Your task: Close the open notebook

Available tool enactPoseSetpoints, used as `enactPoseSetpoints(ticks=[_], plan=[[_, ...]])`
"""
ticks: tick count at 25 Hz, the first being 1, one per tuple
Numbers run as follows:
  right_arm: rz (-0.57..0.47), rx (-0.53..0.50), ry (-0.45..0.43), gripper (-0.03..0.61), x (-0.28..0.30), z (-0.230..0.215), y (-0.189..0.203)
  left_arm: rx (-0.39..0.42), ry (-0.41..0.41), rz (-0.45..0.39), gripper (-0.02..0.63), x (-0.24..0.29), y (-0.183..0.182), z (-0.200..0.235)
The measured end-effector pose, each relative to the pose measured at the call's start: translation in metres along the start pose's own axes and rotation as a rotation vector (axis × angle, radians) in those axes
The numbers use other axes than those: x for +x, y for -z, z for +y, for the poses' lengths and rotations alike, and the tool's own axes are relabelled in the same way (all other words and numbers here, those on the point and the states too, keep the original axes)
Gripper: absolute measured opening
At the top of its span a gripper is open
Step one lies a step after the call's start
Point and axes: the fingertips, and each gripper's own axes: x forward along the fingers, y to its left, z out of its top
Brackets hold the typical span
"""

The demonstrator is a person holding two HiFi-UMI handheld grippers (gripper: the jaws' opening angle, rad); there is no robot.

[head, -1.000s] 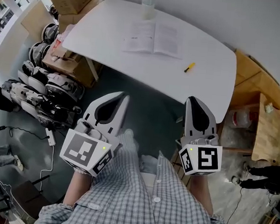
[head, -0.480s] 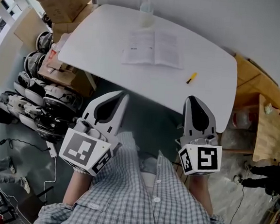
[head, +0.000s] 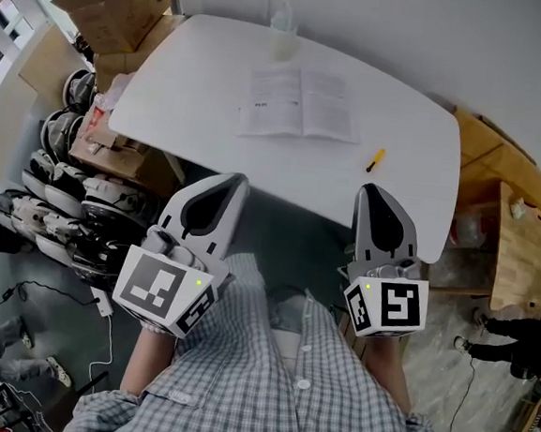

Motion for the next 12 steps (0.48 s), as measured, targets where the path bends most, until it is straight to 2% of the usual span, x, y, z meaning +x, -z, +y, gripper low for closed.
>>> enactPoseSetpoints(ticks=[12], plan=[[0.031, 0.019, -0.03, 0.028, 0.01, 0.025, 0.008, -0.02, -0.031, 0.003, 0.006, -0.02, 0.004, 0.022]])
